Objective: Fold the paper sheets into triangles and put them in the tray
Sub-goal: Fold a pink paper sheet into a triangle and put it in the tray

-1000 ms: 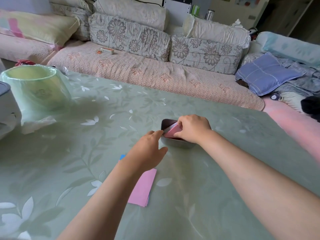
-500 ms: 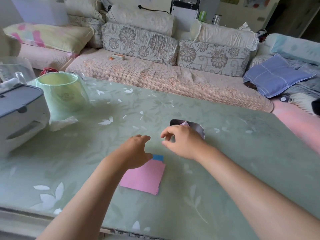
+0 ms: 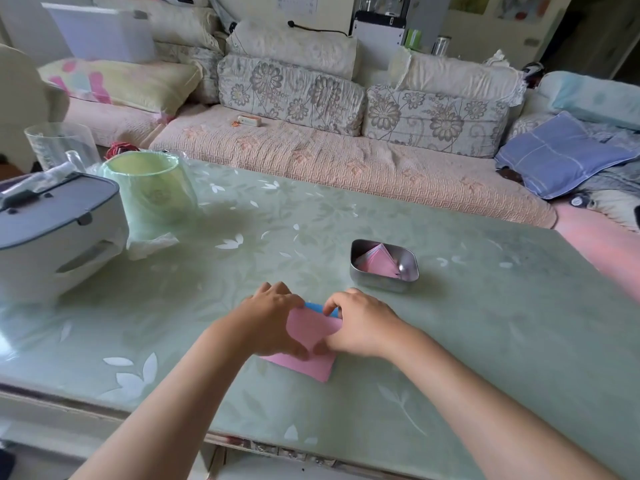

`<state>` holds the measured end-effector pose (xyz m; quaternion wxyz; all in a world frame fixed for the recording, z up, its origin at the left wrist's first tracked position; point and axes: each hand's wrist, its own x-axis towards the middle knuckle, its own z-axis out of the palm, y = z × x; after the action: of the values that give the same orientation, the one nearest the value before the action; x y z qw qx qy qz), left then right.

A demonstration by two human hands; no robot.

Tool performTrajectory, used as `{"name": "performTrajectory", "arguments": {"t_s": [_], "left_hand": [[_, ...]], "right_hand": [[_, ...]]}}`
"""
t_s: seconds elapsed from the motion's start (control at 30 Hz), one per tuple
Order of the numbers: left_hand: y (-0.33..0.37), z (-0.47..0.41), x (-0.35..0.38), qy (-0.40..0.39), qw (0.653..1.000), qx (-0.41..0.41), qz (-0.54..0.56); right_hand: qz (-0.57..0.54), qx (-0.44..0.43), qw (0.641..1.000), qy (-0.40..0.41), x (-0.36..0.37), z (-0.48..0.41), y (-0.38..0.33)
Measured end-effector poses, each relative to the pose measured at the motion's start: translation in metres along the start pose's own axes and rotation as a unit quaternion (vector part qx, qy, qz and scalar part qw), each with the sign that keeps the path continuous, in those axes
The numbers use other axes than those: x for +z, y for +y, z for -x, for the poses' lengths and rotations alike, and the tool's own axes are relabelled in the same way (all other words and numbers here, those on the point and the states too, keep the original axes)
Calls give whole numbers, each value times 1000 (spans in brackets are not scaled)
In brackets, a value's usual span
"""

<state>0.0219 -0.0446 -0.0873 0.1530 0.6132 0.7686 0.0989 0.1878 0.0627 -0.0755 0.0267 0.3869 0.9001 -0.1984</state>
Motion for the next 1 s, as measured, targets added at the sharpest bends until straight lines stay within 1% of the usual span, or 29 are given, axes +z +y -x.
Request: {"name": "performTrajectory", "arguments": {"t_s": [0.07,0.17,0.23,0.33,0.43,0.63,0.73,0.8,0.87,0.93,1.0], "left_hand": [[1,-1,0,3,1000,-4,-2],[2,-2,1,8,1000,-8,1],[2,-4,1,7,1000,-13,4],[2,-4,0,11,1000,-17,6],[1,-5,-2,23,999,-15,30],[3,-10,-7,106,991,-13,79],[10,-13,-7,122,984,-2,126],[20,-17,-7,124,979,3,162],[32,-21,-7,134,976,3,174],[43,-25,-5,134,972,8,191],[51,-27,-1,123,967,-1,222]], "right_hand": [[-52,2,998,18,0,-1,1],[-163,11,985,53,1,-1,1],[-196,30,978,70,2,-1,1],[-218,60,970,93,4,-1,2],[-218,69,967,113,3,0,4],[-192,33,972,135,3,5,11],[-242,-1,959,147,0,10,20],[-318,-10,937,145,-4,16,29],[-380,-14,914,137,-6,24,40],[-387,-14,910,150,-6,30,52],[-334,-8,926,177,-6,36,63]]}}
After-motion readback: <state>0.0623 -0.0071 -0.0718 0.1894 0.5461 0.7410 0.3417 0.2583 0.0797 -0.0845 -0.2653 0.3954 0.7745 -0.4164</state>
